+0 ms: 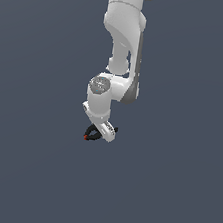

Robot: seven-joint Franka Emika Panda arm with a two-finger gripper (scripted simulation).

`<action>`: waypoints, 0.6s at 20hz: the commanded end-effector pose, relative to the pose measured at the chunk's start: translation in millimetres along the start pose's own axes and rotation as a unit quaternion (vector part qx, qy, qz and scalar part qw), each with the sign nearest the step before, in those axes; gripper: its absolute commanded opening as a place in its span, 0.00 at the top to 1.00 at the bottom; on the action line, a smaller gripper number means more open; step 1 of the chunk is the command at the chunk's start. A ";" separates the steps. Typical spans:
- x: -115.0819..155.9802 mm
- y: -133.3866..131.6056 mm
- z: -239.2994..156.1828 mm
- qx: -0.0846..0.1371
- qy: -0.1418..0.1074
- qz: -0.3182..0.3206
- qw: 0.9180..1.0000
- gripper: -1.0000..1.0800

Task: Pick up the object and move it to a goal position.

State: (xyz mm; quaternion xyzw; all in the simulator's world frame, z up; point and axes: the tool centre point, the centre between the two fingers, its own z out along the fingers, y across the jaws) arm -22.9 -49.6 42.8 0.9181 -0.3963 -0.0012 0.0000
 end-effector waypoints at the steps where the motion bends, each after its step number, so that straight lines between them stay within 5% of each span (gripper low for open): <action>1: -0.7 -6.7 -15.9 0.001 0.001 0.000 1.000 1.00; 12: -7.9 -47.3 -119.0 0.000 0.002 0.001 1.000 1.00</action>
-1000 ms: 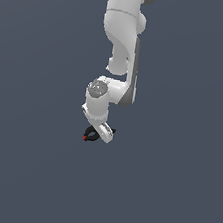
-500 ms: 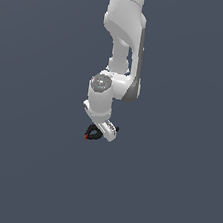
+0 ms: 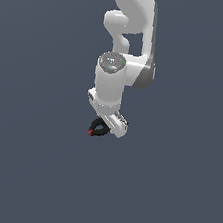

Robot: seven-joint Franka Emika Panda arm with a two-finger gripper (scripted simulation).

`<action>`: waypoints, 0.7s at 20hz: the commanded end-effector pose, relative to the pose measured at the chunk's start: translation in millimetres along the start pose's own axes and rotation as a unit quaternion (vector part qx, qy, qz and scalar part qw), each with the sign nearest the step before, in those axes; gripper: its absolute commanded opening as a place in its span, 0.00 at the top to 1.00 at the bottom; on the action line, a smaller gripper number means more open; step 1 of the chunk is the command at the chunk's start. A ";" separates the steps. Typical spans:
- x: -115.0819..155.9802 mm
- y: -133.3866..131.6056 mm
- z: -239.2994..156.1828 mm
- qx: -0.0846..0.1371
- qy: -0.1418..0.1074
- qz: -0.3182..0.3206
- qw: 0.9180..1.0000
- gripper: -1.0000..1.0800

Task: Pick up the object and move it to a goal position.

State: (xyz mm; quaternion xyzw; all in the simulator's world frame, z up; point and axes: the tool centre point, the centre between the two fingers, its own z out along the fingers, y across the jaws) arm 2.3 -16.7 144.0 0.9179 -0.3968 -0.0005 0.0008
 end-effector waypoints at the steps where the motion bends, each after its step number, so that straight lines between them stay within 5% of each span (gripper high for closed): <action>1: -1.6 -10.8 -28.5 0.000 0.001 0.000 1.000 1.00; 14: -9.8 -64.9 -159.3 0.000 0.001 0.000 1.000 1.00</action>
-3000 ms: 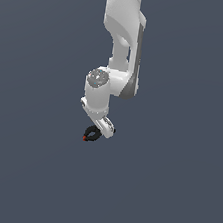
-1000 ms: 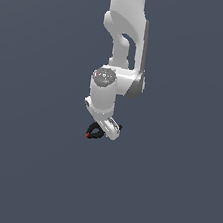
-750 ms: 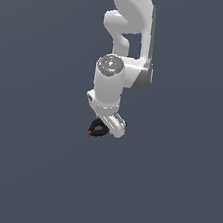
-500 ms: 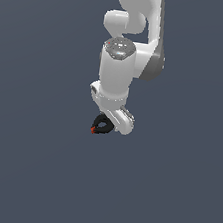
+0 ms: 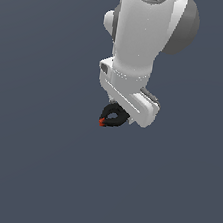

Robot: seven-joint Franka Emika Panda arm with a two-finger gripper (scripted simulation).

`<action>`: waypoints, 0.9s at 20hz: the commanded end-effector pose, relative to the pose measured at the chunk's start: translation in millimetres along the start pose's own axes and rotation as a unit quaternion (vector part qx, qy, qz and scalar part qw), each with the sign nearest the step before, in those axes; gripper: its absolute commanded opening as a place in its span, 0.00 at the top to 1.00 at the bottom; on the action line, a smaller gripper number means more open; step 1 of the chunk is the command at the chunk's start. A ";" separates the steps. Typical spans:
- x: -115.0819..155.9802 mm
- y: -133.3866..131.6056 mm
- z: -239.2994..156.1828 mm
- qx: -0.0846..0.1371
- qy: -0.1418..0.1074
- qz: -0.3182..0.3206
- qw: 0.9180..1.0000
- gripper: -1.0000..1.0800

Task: Pick up the object and move it to a goal position.

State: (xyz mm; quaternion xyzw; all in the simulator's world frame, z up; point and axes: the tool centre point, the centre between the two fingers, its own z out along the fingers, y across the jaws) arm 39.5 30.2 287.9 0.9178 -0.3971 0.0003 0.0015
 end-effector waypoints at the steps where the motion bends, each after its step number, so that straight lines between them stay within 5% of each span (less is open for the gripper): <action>1: -1.4 -9.6 -23.8 0.000 0.000 0.000 1.000 1.00; 18: -5.5 -55.5 -125.3 0.001 -0.001 -0.001 1.000 1.00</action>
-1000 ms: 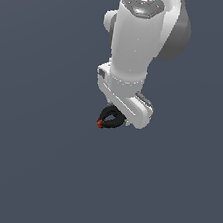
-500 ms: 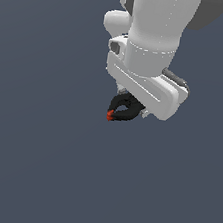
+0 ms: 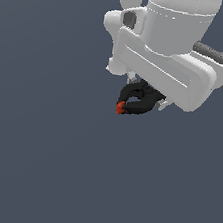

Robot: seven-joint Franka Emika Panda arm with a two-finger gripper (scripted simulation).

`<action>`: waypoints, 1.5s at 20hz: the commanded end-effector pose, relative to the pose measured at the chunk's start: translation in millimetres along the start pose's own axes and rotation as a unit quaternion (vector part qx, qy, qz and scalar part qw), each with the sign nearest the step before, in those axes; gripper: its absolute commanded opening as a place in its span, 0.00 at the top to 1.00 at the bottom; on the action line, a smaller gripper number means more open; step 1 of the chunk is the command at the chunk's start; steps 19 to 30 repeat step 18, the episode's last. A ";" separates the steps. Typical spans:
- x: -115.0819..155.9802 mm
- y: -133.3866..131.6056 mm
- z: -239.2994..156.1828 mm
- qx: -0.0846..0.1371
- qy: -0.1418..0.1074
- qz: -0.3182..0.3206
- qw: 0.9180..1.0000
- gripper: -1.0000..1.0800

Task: Pick up the object and move it to a goal position.

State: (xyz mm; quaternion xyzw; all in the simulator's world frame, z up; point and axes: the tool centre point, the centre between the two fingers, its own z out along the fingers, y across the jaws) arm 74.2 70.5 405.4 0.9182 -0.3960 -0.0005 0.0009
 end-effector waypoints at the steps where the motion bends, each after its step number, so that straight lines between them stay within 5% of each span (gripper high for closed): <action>1: -0.2 -4.6 -11.1 0.001 0.000 0.000 1.000 1.00; 30: 0.3 -16.5 -34.0 0.001 0.000 0.000 1.000 1.00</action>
